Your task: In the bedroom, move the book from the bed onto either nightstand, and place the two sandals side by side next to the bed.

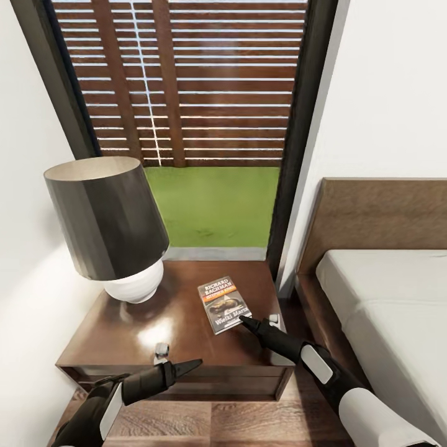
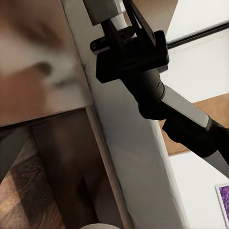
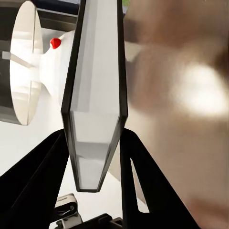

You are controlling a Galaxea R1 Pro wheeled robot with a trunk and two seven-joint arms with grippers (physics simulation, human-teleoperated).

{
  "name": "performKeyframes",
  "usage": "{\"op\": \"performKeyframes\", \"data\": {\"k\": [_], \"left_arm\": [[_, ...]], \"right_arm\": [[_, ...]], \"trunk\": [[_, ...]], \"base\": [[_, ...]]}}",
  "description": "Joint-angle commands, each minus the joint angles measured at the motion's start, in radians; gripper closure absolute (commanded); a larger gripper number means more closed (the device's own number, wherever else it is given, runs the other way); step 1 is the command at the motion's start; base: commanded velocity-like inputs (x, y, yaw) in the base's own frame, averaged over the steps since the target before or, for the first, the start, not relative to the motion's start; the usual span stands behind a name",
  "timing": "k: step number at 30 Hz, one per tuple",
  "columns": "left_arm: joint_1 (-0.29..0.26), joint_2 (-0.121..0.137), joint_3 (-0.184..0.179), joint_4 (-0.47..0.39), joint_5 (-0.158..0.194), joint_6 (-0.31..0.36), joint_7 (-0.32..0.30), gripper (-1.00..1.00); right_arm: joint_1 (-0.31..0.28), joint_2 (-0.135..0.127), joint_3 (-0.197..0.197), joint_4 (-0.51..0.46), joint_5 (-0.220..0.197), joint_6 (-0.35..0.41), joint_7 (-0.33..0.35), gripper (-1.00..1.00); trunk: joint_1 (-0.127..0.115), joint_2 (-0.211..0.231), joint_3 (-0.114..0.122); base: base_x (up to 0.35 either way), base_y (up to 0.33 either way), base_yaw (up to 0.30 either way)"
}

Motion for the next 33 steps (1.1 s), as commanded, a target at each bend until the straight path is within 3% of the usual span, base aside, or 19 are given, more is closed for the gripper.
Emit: {"op": "performKeyframes", "data": {"k": [1,7,15,19,33], "left_arm": [[0.0,0.0,0.0,0.0,0.002,0.011,-0.003,-1.0],[0.0,0.0,0.0,0.0,0.002,0.011,-0.003,-1.0],[0.0,0.0,0.0,0.0,0.002,0.011,-0.003,-1.0],[0.0,0.0,0.0,0.0,0.002,0.011,-0.003,-1.0],[0.0,0.0,0.0,0.0,0.002,0.011,-0.003,-1.0]], "right_arm": [[0.0,-0.001,0.005,0.0,-0.011,0.007,-0.001,1.0],[0.0,-0.001,0.005,0.0,-0.011,0.007,-0.001,1.0],[-0.001,-0.001,0.005,0.0,-0.011,0.007,-0.001,1.0],[0.0,-0.001,0.005,0.0,-0.011,0.007,-0.001,1.0],[0.0,0.019,0.003,0.0,-0.009,0.007,-0.001,1.0]], "trunk": [[0.0,-0.001,-0.005],[0.003,-0.002,-0.028],[0.003,-0.002,-0.028],[0.005,-0.003,-0.043],[0.005,-0.003,-0.043]], "base": [[0.001,0.0,0.0],[0.0,0.0,0.0],[0.0,0.0,0.0],[0.0,0.0,0.0],[0.0,0.0,0.0]]}}
